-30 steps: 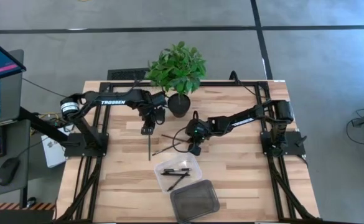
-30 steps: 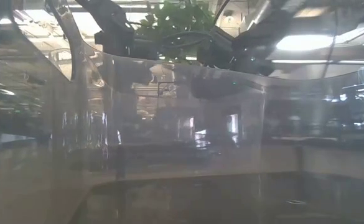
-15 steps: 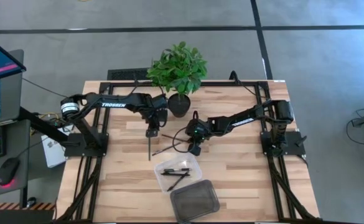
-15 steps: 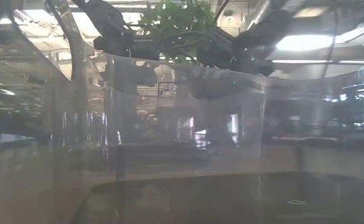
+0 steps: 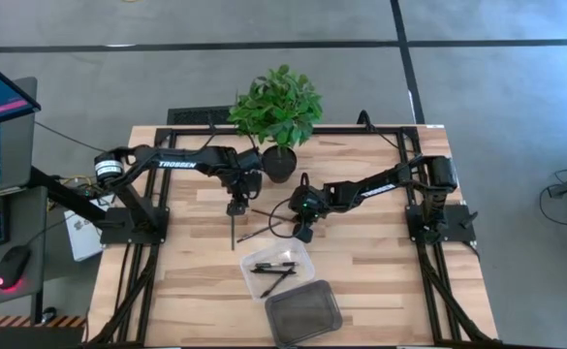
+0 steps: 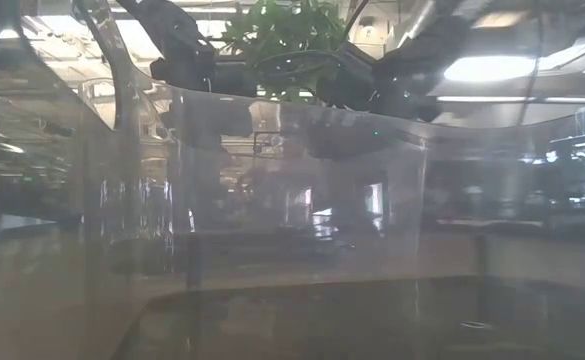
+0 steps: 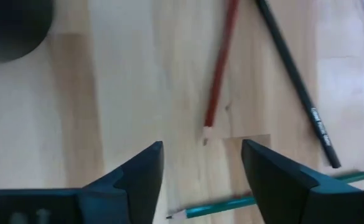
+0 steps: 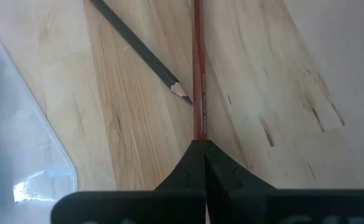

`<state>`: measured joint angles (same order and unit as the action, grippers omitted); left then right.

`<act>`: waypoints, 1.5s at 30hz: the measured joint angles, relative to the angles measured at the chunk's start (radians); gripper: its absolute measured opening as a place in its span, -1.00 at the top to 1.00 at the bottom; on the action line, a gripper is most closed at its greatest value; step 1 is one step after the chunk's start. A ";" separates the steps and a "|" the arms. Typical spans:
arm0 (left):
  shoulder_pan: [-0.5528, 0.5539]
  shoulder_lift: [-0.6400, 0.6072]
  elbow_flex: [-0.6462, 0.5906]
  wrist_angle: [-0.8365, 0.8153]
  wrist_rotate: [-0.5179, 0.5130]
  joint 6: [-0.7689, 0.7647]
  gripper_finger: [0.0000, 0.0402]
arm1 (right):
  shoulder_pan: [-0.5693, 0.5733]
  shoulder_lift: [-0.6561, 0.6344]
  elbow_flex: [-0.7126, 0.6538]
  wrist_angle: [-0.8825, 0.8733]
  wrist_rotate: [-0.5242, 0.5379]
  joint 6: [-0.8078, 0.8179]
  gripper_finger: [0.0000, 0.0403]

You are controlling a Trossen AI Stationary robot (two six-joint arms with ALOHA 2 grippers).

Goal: Sort pens & pencils
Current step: Put the brown pencil into the black bin

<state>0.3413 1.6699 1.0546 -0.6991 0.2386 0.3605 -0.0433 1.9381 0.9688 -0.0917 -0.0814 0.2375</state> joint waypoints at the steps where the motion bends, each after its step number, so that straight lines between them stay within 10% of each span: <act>1: -0.009 0.000 0.000 0.001 0.001 0.003 -0.08 | 0.000 0.000 0.000 0.000 0.000 0.000 0.95; 19: -0.095 0.001 -0.048 0.065 -0.012 -0.031 -0.28 | 0.003 0.000 0.000 0.000 0.003 0.000 0.95; 25: -0.093 0.002 -0.105 0.116 -0.216 -0.060 -0.27 | 0.003 0.000 0.000 0.000 0.003 0.000 0.95; 45: -0.123 0.139 -0.067 0.215 -0.171 -0.032 -0.02 | 0.003 0.000 0.000 0.000 -0.005 0.023 0.95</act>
<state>0.2180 1.8086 0.9877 -0.4838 0.0675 0.3288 -0.0402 1.9381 0.9688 -0.0917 -0.0863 0.2607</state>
